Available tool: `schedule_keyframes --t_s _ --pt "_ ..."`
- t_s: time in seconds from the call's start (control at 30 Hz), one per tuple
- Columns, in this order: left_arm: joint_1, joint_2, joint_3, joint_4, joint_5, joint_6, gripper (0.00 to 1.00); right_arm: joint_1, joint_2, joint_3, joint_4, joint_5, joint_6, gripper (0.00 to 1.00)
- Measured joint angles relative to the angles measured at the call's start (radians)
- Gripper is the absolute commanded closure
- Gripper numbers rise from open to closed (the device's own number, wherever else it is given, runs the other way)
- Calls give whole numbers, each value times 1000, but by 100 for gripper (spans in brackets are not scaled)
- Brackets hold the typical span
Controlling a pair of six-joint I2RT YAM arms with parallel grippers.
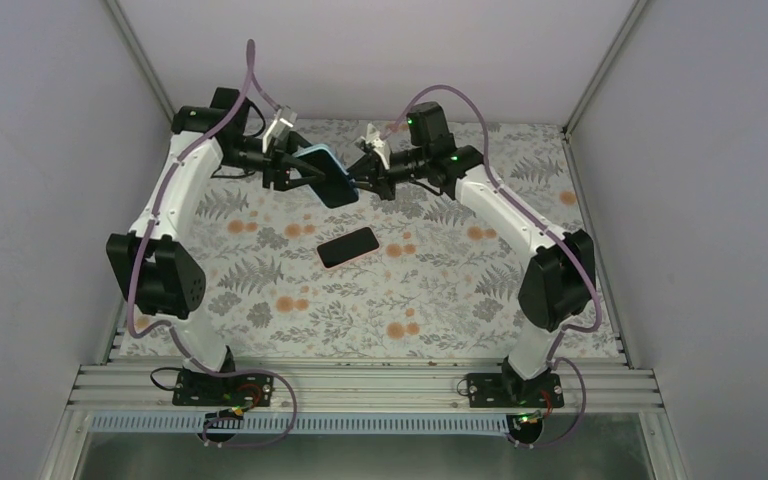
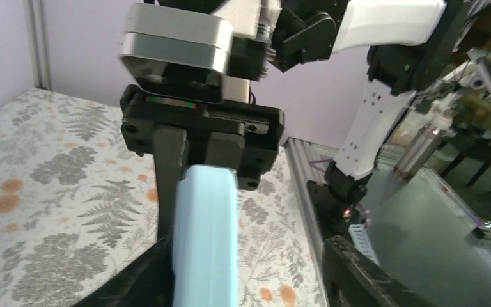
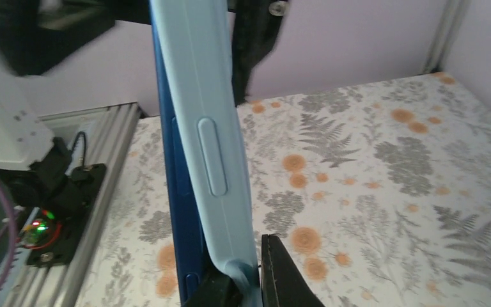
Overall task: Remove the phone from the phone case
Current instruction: Remove the phone case from the phone.
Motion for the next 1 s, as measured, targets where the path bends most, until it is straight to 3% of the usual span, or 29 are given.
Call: schedule_keyframes --t_s 0.07,0.13,0.37,0.47,0.63,0.73,1.0 --pt "-5 -21 -8 7 -21 -10 9 -13 0 2 9 22 1 97" --pt "-5 -43 -12 11 -44 -20 0 -28 1 7 10 47 5 97" --pt "-5 -152 -27 92 -181 -34 0 -69 35 76 16 43 25 97" --pt "-20 -255 -135 286 -336 -137 0 -89 50 101 18 39 54 97" --pt "-125 -539 -510 791 -814 -292 0 -108 61 150 -7 58 111 97" --pt "-150 -599 -598 976 -980 -349 0 -120 77 198 -15 130 171 97" --pt "-156 -547 -619 1197 -1118 -445 0 -180 97 186 -42 250 201 96"
